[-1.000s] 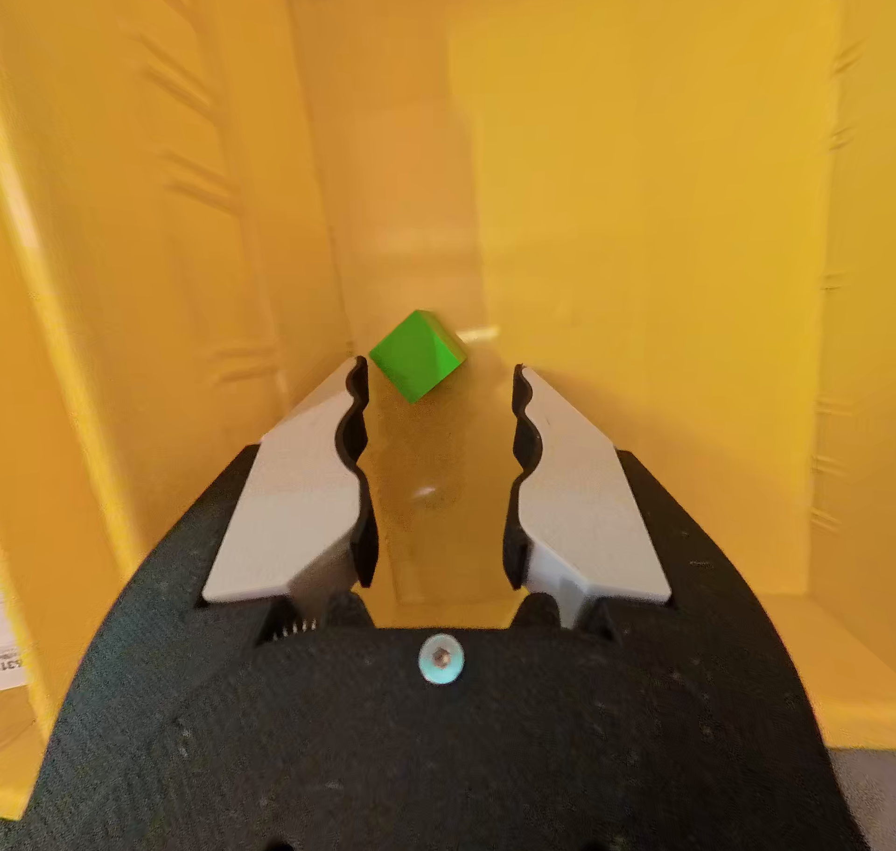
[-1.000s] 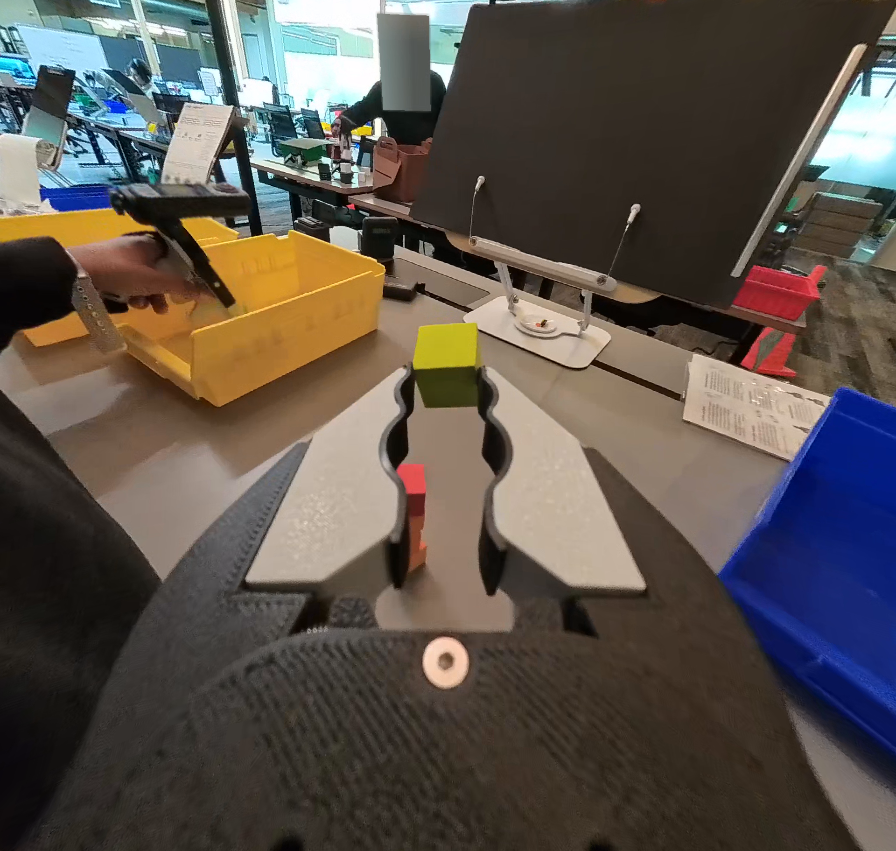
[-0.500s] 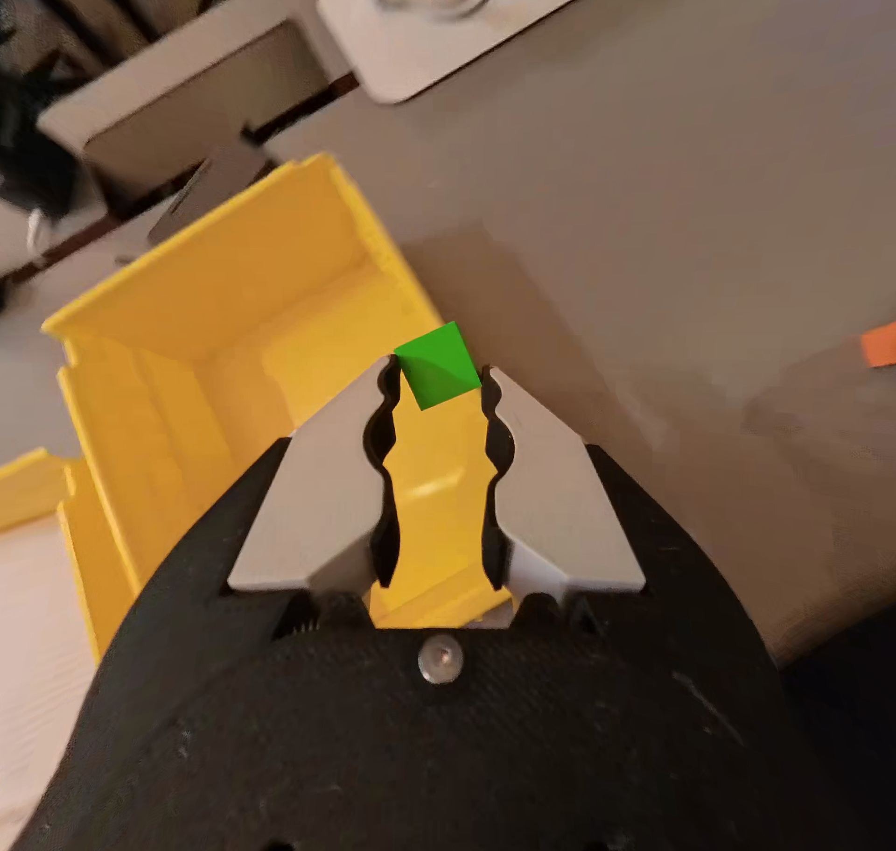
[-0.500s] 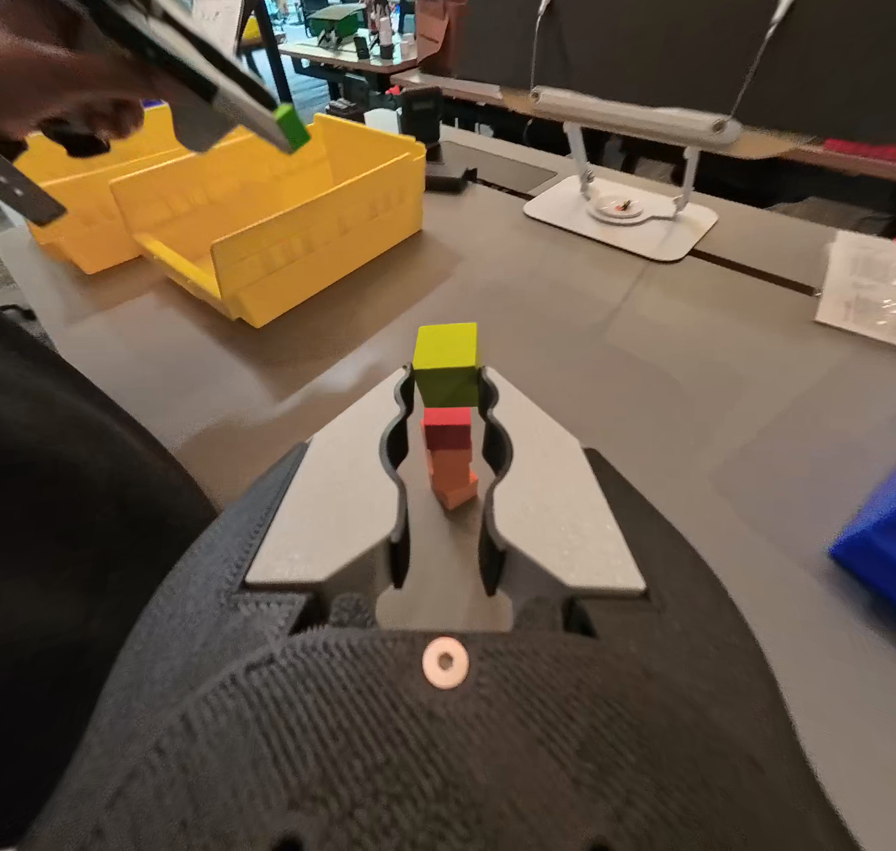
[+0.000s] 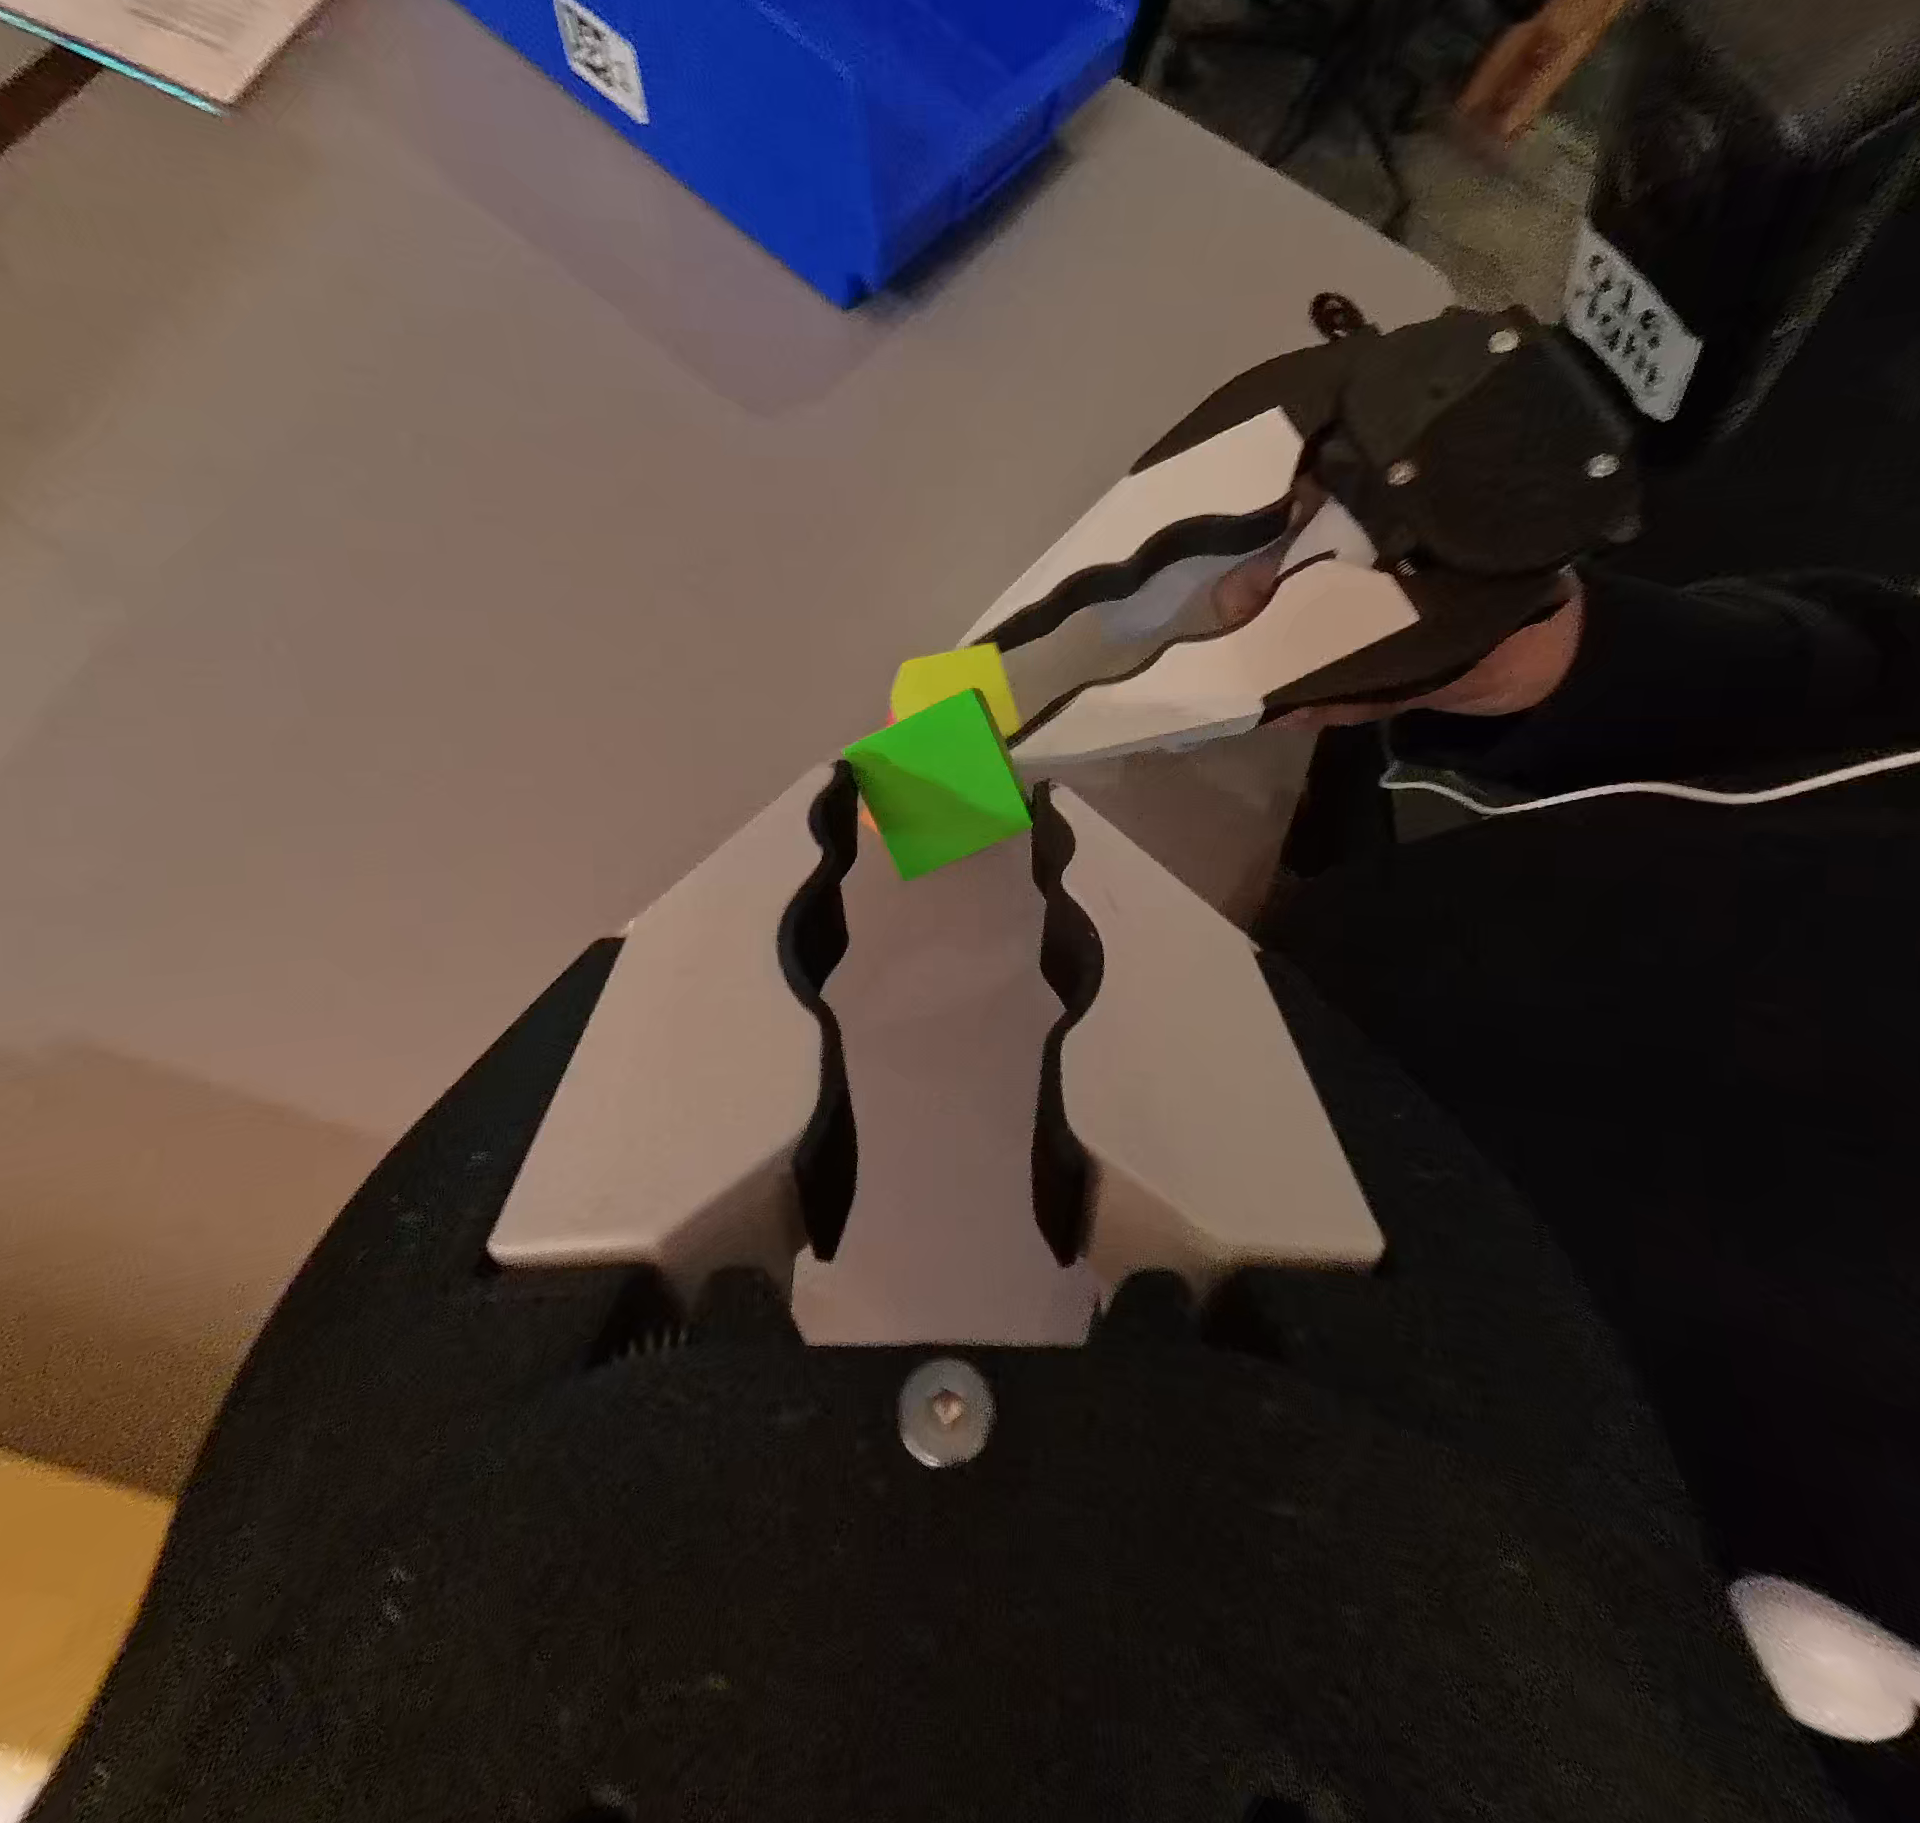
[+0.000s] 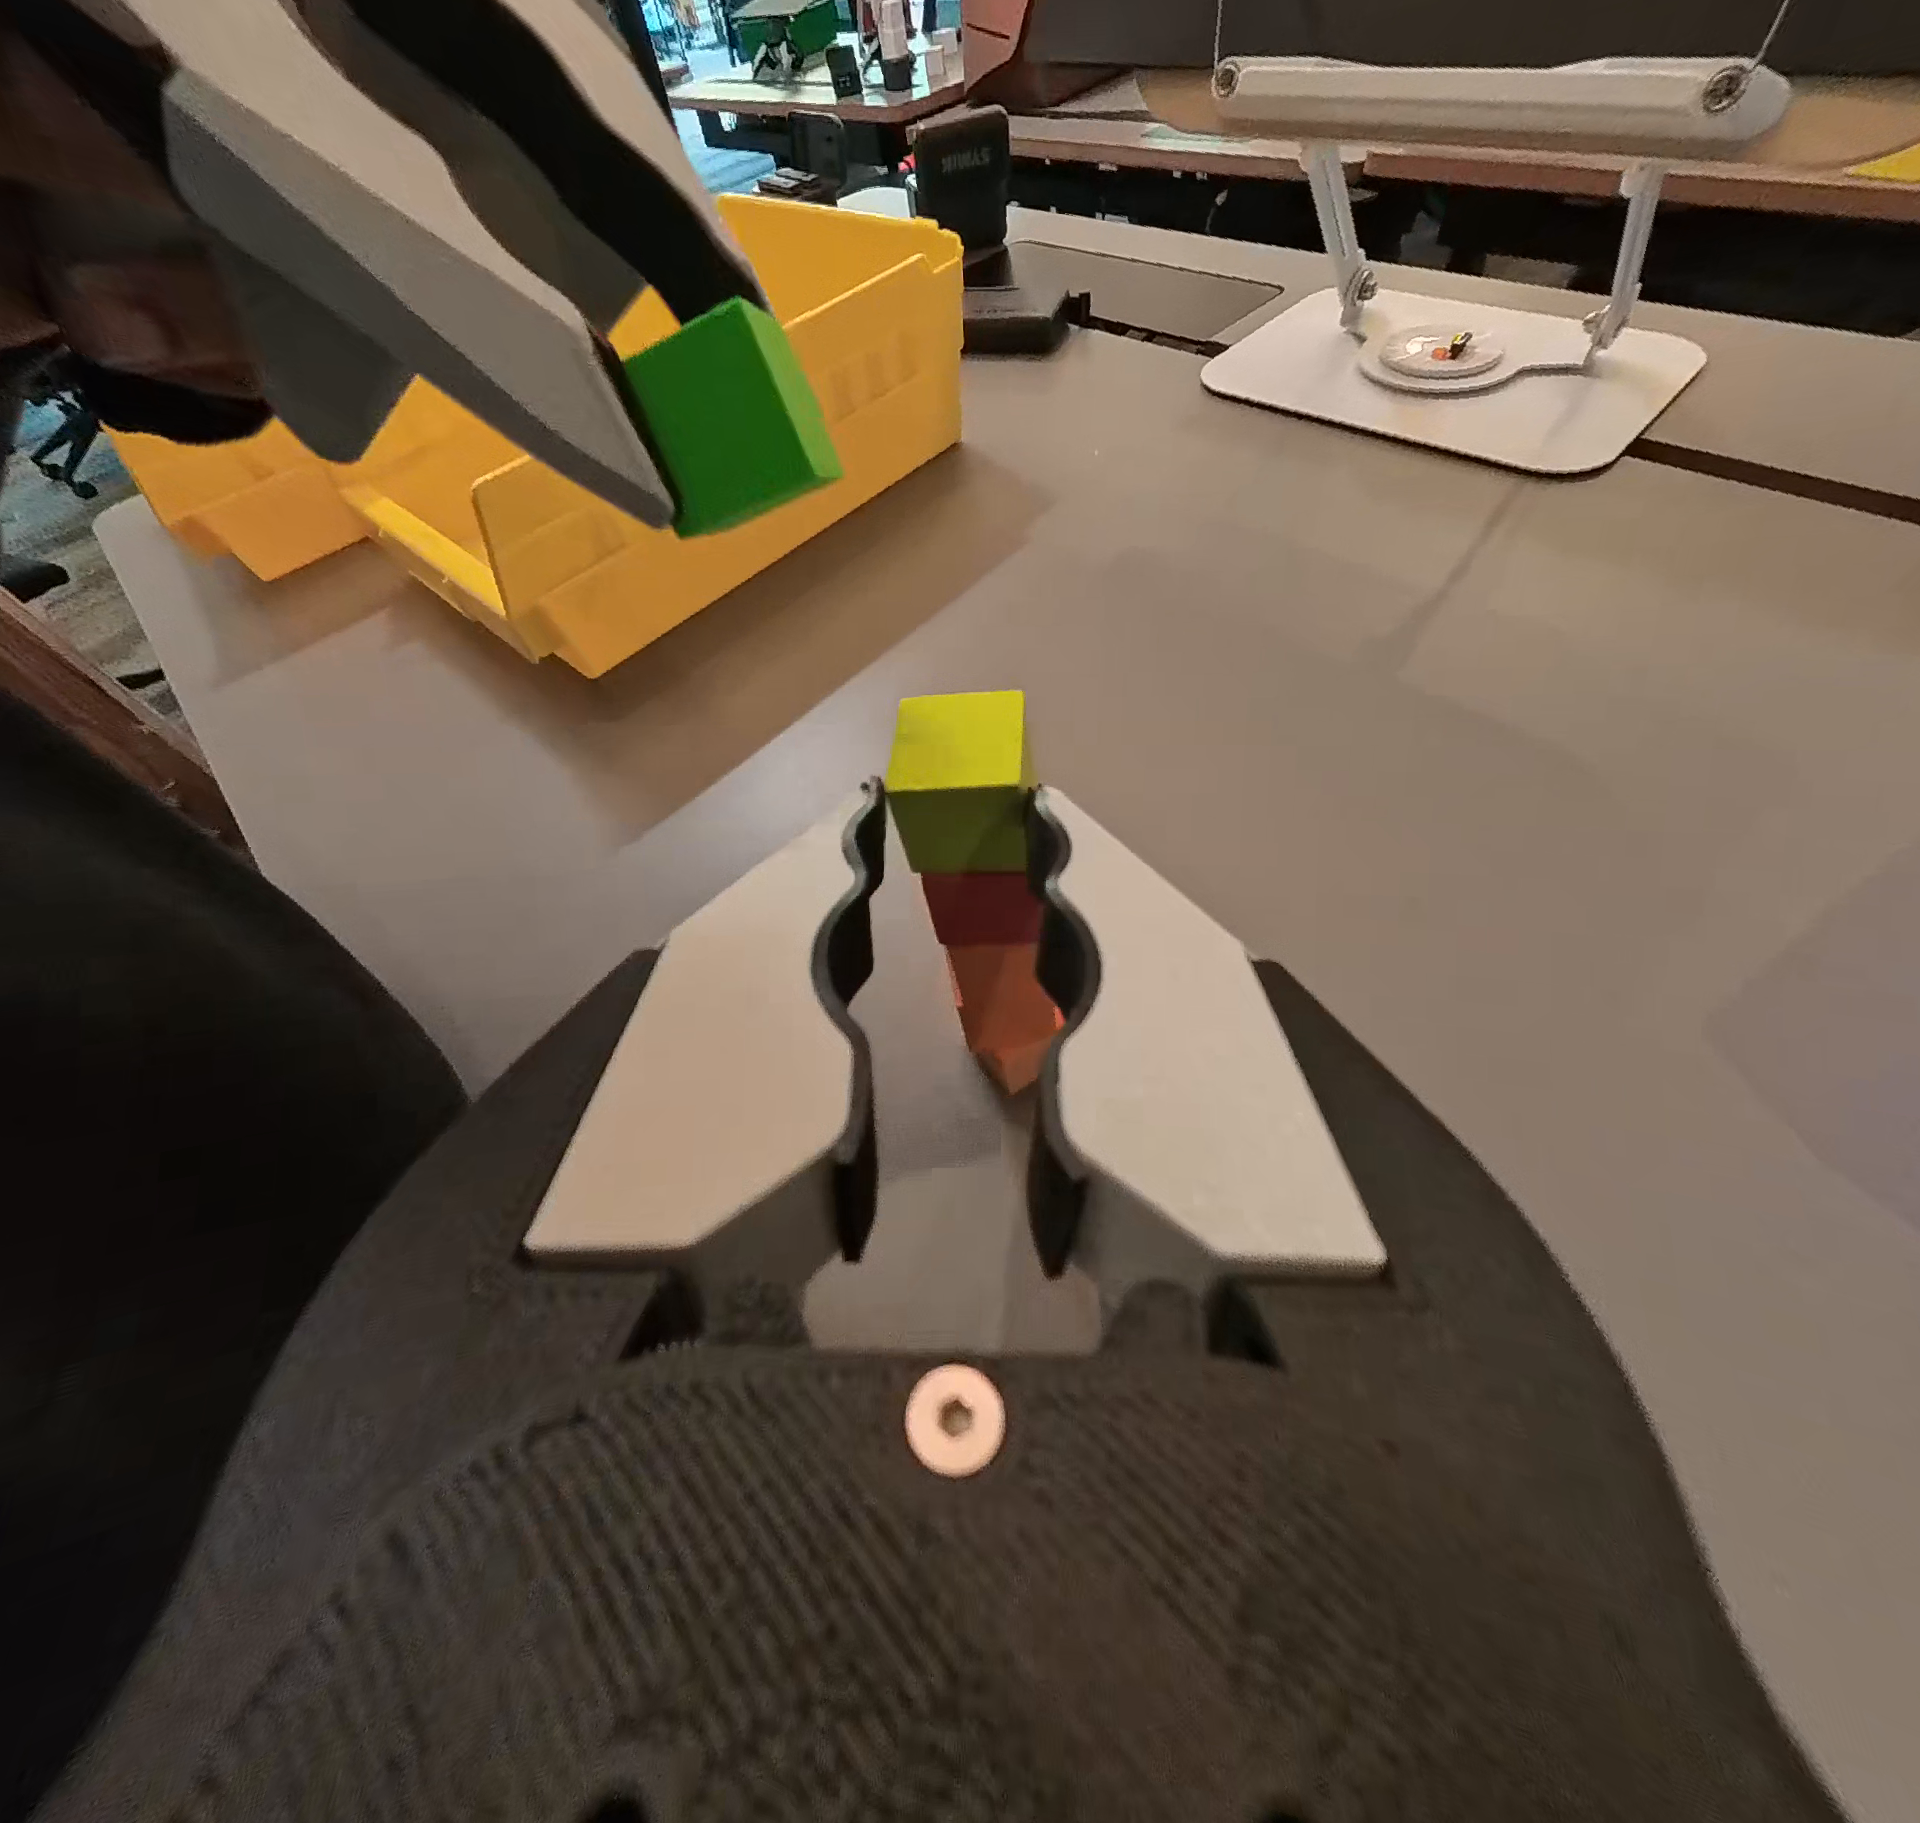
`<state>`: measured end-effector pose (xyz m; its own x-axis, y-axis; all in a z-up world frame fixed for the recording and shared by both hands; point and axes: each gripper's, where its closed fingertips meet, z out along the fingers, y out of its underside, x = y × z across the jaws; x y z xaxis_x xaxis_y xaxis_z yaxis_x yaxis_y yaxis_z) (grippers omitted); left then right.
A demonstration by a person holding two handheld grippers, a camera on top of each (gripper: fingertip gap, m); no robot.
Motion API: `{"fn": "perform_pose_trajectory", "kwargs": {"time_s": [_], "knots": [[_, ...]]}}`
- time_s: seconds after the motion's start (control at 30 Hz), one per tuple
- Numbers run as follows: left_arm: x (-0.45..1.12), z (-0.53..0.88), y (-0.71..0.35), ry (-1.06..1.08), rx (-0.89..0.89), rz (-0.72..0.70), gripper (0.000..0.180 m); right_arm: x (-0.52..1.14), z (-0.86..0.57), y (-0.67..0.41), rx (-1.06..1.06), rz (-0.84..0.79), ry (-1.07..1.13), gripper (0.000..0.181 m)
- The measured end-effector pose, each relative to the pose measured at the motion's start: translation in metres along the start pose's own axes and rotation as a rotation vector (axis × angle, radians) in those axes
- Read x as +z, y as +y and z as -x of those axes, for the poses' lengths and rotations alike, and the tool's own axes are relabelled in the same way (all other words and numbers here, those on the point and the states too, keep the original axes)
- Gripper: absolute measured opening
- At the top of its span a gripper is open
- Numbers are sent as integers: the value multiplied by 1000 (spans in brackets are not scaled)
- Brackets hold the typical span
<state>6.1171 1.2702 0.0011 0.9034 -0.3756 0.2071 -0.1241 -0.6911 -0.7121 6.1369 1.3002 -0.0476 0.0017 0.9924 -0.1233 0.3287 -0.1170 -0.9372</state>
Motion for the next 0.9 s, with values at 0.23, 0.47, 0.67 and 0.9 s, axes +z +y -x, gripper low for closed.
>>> {"fn": "perform_pose_trajectory", "kwargs": {"time_s": [0.23, 0.47, 0.67, 0.9], "knots": [[31, -9, -7, 48, 25, 50, 30, -9, -3, 1, 16, -36, 1, 42], [53, -4, -1, -6, 67, 141, 31, -27, -17, 5, 53, -68, 45, 43], [57, -6, -1, -6, 56, 158, 32, -35, -20, 7, 60, -81, 42, 43], [40, -3, -6, -29, 15, 102, 43, -35, -16, 16, 51, -38, 11, 44]]}}
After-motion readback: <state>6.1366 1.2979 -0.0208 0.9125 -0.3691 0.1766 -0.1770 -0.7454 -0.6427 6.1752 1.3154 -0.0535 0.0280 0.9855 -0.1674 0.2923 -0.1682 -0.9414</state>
